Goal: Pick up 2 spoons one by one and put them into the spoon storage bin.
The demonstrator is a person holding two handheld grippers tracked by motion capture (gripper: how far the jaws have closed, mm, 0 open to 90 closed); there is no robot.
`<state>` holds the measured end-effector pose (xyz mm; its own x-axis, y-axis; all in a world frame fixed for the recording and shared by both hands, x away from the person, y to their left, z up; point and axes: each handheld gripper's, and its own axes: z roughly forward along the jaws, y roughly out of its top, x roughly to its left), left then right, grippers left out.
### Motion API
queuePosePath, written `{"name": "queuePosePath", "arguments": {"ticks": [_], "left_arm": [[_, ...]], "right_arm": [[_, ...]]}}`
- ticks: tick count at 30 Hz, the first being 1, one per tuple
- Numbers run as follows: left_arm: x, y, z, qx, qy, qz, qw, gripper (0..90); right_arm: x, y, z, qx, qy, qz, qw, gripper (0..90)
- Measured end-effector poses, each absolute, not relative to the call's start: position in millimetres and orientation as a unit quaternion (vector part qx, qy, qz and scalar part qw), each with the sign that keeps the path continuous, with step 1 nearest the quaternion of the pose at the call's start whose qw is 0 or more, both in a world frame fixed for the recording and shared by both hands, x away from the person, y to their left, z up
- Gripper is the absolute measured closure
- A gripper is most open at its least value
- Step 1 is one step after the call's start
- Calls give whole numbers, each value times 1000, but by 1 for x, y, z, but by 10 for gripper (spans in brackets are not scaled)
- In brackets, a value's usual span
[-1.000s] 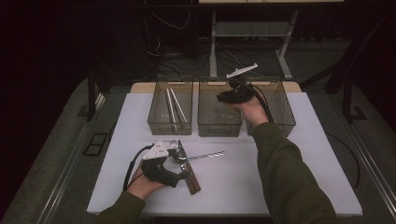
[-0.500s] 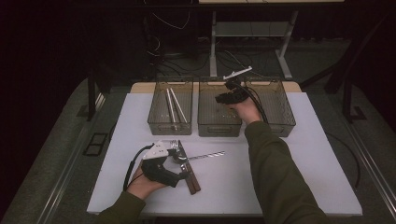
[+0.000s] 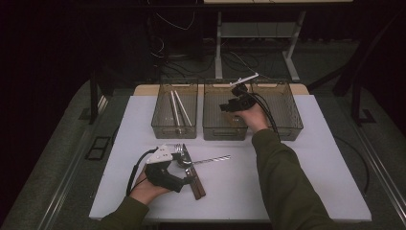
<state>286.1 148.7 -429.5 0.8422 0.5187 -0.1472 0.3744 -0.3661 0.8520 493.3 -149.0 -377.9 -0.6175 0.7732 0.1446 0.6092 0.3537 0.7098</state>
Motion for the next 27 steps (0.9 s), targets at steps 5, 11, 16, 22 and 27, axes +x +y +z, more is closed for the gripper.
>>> {"name": "queuePosePath", "arguments": {"ticks": [5, 11, 16, 22, 27], "left_arm": [[286, 148, -430, 824, 270, 75, 492, 8], [285, 146, -430, 828, 265, 79, 488, 9], [285, 146, -430, 829, 267, 78, 486, 9], [286, 147, -430, 829, 268, 78, 485, 9], [286, 146, -431, 829, 269, 78, 484, 9]], "right_arm": [[473, -161, -369, 403, 813, 404, 112, 321], [447, -176, -359, 387, 814, 419, 109, 196], [424, -185, -356, 374, 818, 420, 117, 126], [397, -197, -361, 366, 813, 437, 118, 32], [376, -209, -369, 362, 806, 451, 127, 32]]}}
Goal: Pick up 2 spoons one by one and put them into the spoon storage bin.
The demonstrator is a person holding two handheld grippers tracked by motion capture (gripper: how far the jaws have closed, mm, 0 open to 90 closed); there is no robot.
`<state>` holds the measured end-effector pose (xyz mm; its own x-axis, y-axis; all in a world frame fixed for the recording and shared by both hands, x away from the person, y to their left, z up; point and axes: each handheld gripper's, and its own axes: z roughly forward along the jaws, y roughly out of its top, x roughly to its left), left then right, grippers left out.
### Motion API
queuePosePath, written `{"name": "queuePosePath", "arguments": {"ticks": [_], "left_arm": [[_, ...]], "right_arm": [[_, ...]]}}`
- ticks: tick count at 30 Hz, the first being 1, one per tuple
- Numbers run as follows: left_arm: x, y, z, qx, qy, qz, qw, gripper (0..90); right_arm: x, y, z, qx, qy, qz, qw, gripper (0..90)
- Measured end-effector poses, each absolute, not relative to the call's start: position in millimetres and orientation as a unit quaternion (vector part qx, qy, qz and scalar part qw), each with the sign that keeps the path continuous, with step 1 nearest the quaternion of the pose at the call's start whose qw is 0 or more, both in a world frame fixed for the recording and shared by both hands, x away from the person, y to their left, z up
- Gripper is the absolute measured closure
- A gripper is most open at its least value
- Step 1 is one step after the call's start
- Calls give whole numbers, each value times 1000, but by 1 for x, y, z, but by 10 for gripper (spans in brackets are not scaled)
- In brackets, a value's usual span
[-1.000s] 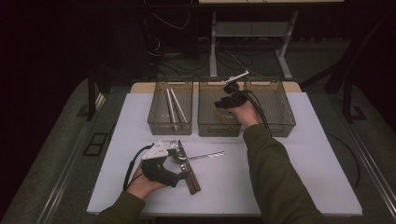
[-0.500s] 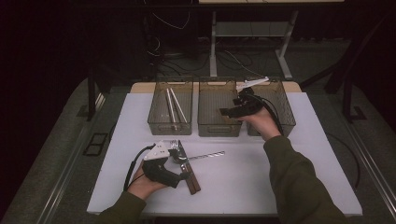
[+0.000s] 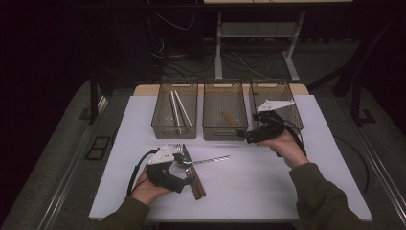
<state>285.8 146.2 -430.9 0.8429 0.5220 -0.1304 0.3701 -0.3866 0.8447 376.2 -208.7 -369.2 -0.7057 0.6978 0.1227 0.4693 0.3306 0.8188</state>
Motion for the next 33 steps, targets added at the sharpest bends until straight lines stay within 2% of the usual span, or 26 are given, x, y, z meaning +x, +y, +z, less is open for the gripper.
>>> {"name": "queuePosePath", "arguments": {"ticks": [25, 33], "left_arm": [[285, 146, -431, 832, 268, 83, 479, 14], [288, 147, -428, 831, 270, 82, 479, 67]], "right_arm": [[293, -270, -425, 383, 789, 465, 122, 32], [272, -283, -434, 389, 791, 456, 121, 32]]}}
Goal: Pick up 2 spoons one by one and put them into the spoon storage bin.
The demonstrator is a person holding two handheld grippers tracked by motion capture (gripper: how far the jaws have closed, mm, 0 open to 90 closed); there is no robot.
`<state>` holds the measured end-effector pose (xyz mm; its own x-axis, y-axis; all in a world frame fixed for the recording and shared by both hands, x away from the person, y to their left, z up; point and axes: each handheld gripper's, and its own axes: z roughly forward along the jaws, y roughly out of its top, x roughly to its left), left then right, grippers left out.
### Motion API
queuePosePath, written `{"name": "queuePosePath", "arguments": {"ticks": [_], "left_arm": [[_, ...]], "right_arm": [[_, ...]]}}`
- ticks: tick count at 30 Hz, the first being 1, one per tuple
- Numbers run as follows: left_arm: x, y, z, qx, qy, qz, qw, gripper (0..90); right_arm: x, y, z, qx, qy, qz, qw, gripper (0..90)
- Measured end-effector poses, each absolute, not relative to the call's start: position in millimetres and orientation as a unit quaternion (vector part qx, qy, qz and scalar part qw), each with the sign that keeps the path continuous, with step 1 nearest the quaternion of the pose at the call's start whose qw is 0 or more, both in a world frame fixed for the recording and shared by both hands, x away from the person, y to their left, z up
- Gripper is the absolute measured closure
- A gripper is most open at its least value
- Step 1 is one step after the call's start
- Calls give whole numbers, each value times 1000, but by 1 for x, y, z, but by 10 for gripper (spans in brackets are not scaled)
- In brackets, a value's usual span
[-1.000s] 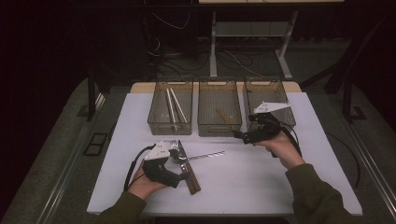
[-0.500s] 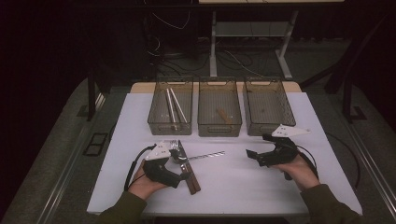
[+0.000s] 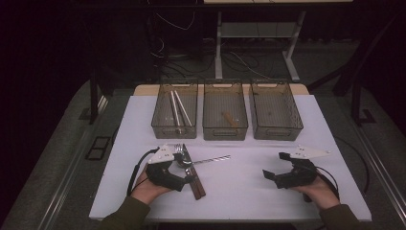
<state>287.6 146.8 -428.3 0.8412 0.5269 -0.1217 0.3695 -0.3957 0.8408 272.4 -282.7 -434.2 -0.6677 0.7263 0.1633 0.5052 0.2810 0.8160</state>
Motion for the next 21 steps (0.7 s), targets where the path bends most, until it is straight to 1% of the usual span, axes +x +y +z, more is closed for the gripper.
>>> {"name": "queuePosePath", "arguments": {"ticks": [6, 10, 21], "left_arm": [[293, 148, -424, 834, 272, 86, 472, 158], [300, 149, -422, 833, 277, 87, 471, 232], [324, 151, -423, 842, 285, 78, 452, 492]], "right_arm": [[259, -288, -437, 390, 795, 448, 123, 32], [257, -289, -437, 392, 793, 449, 124, 32], [259, -286, -440, 388, 800, 441, 126, 32]]}}
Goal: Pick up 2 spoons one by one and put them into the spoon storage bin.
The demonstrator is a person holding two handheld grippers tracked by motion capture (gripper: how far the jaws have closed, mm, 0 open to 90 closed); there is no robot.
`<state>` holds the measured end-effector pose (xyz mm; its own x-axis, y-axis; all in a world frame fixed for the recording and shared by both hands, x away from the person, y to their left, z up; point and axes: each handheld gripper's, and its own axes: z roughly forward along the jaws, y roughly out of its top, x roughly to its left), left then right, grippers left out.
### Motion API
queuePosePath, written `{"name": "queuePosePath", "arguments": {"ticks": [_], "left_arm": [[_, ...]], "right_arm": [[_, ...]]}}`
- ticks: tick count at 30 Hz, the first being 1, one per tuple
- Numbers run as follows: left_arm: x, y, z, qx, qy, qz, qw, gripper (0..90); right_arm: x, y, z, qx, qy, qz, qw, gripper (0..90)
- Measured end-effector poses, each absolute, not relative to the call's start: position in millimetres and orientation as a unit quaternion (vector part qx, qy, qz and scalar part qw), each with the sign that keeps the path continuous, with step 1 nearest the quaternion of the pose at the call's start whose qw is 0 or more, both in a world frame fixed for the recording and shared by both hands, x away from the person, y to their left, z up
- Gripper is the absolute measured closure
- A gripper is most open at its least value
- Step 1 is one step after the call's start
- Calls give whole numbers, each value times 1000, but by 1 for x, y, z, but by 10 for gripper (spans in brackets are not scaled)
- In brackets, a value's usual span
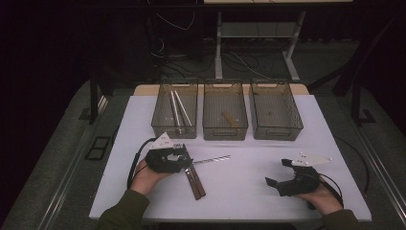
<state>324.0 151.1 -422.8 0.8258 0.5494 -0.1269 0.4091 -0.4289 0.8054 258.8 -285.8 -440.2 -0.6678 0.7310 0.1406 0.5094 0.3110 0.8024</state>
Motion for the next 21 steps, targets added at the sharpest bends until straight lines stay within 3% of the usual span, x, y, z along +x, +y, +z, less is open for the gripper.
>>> {"name": "queuePosePath", "arguments": {"ticks": [4, 21], "left_arm": [[331, 150, -427, 848, 290, 71, 439, 538], [331, 152, -439, 863, 312, 56, 394, 525]], "right_arm": [[259, -286, -440, 391, 799, 440, 127, 32], [258, -286, -440, 385, 803, 436, 132, 32]]}}
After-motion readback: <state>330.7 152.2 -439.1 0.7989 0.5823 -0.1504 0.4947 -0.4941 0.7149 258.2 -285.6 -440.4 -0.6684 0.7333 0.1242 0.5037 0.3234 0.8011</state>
